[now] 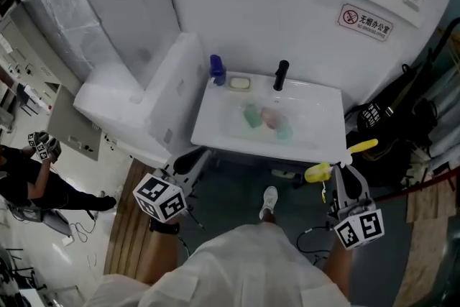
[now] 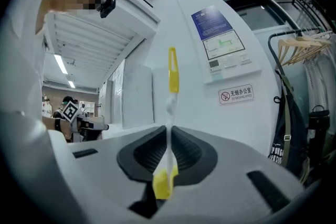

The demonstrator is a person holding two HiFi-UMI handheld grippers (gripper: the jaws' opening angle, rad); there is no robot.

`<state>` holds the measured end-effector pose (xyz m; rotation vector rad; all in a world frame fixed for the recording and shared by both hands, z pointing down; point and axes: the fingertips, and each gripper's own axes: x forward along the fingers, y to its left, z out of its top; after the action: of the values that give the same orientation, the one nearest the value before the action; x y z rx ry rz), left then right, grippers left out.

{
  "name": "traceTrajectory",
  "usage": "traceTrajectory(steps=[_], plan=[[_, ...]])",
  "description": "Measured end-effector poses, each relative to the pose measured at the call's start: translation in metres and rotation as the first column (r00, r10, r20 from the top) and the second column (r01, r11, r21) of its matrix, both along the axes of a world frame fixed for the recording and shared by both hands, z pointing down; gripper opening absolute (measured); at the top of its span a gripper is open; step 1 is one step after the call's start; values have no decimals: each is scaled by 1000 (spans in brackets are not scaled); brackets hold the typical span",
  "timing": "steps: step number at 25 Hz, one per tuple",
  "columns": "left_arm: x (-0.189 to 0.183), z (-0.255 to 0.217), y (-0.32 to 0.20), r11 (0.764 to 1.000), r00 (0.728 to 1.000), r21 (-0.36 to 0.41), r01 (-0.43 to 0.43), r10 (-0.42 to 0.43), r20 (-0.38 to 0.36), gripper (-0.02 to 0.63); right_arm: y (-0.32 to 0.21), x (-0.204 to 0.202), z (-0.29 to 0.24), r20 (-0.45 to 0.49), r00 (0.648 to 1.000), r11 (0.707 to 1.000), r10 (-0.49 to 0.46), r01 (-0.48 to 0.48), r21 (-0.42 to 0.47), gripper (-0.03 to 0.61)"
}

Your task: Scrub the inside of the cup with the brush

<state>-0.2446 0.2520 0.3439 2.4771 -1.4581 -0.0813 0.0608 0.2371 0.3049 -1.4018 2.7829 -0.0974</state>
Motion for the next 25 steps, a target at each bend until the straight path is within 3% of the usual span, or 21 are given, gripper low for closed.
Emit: traceTrajectory(steps=[9, 19, 25], plan=[[6, 13, -107, 997, 998, -45, 59, -59, 12, 26, -126, -11, 8, 18, 995, 995, -96, 96, -9, 29], [29, 47, -215, 983, 995, -157, 96, -90, 48, 26, -243, -26, 18, 10, 976, 976, -215, 216, -27, 31], [38, 94, -255, 952, 989, -276, 134, -113, 93, 27, -289, -36, 41, 5, 957, 956, -289, 289, -58, 31]])
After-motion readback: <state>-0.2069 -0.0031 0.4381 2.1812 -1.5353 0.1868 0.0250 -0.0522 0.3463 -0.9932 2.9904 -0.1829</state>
